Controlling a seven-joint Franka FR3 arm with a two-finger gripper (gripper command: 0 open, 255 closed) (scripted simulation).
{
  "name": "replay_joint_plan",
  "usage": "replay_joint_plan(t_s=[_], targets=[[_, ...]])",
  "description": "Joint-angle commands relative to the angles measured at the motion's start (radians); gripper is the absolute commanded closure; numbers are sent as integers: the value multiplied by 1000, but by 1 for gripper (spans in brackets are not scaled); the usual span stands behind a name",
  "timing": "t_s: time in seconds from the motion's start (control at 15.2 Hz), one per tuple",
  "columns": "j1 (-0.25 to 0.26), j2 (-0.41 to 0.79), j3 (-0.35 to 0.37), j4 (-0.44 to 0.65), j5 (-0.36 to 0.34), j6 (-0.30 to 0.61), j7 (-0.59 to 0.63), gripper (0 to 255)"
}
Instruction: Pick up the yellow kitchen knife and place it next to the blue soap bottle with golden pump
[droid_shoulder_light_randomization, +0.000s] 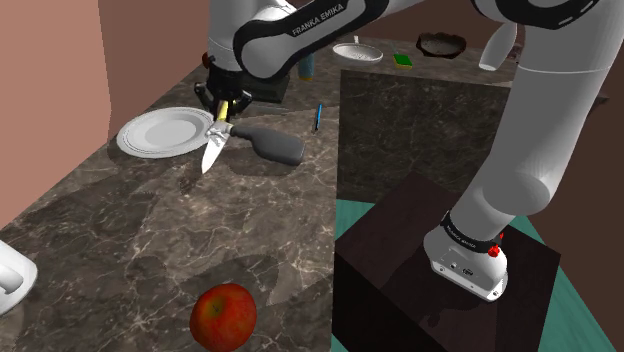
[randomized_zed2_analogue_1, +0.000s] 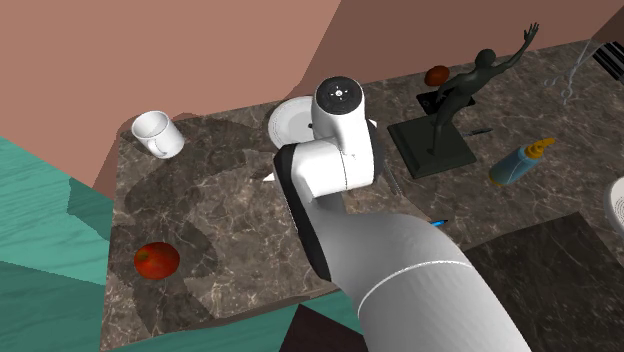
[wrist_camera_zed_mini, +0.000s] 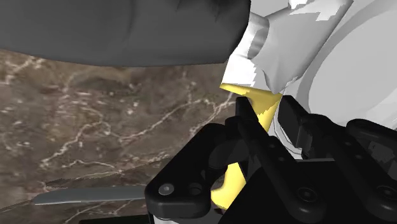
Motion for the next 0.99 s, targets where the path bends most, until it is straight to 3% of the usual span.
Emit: replay_joint_plan(t_s=[0.0,0.92], targets=[[-2,-8,3,17,9,-24,-8,255],[-9,-57,19,143,57,-193,-49,255]])
